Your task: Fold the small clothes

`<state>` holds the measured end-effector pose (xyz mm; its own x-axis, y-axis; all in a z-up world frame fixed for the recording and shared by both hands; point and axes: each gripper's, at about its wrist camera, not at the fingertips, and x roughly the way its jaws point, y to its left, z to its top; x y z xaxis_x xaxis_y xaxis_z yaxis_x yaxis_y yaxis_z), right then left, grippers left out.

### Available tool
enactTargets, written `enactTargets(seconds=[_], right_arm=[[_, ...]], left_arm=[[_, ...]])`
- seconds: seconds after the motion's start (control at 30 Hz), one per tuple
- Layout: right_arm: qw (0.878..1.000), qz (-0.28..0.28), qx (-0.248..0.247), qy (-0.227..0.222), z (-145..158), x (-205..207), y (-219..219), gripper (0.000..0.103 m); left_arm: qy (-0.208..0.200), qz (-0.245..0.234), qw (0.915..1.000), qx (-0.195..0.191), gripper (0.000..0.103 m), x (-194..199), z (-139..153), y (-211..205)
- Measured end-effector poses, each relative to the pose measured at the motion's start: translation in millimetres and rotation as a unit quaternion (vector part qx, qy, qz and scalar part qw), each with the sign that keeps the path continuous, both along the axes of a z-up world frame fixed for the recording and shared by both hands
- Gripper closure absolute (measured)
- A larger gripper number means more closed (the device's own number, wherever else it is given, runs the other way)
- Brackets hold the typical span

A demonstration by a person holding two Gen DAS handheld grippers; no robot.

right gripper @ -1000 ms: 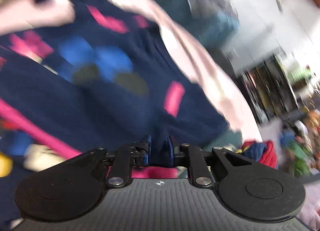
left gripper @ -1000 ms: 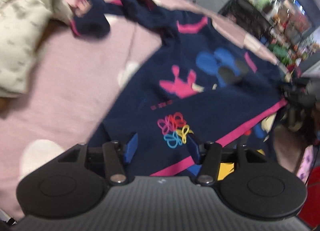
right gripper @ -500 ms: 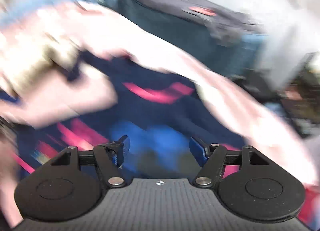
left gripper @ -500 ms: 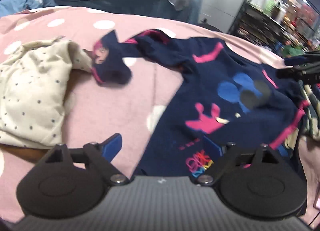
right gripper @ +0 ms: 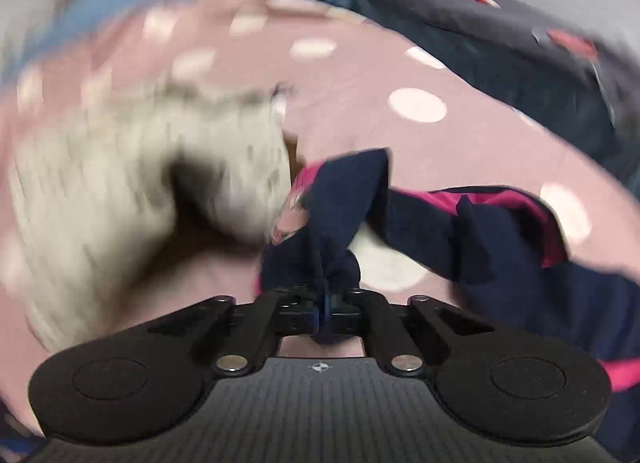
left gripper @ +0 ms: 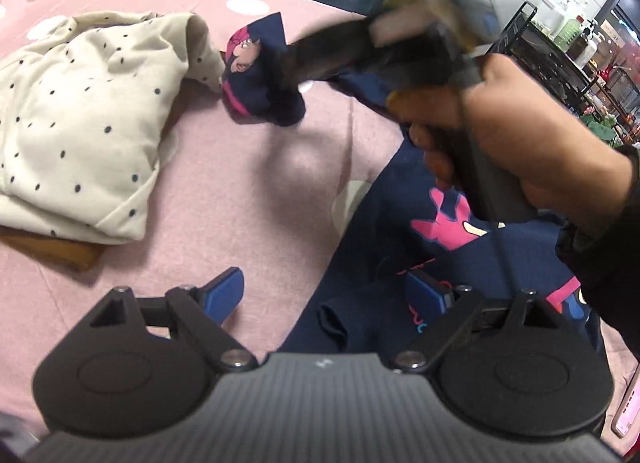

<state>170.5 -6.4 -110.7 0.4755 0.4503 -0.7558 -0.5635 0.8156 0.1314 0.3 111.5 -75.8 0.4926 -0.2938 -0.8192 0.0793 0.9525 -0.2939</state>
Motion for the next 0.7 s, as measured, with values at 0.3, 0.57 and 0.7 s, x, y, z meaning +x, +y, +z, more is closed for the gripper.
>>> enactTargets(seconds=[0.3,0.57,0.7], right_arm=[[0.971,-0.117,0.207,0.033,121.5,-97.3,-179.0,0.1],[0.911,-0.252,0.246,0.216,21.6,-238.6,-287.4,0.086],[0.934,-0.275,0.163,0.158,14.8,-267.1,-288.6,0.079]], left_arm=[[-0.013,-0.017,0.9998,-0.006,0.014,1.0,9.9,-8.5],[-0.024,-0.048,0.9986,0.007,0.013,6.4,23.5,-39.1],[-0.027,-0.059,0.9978,0.012,0.012,3.7,28.0,-54.5]])
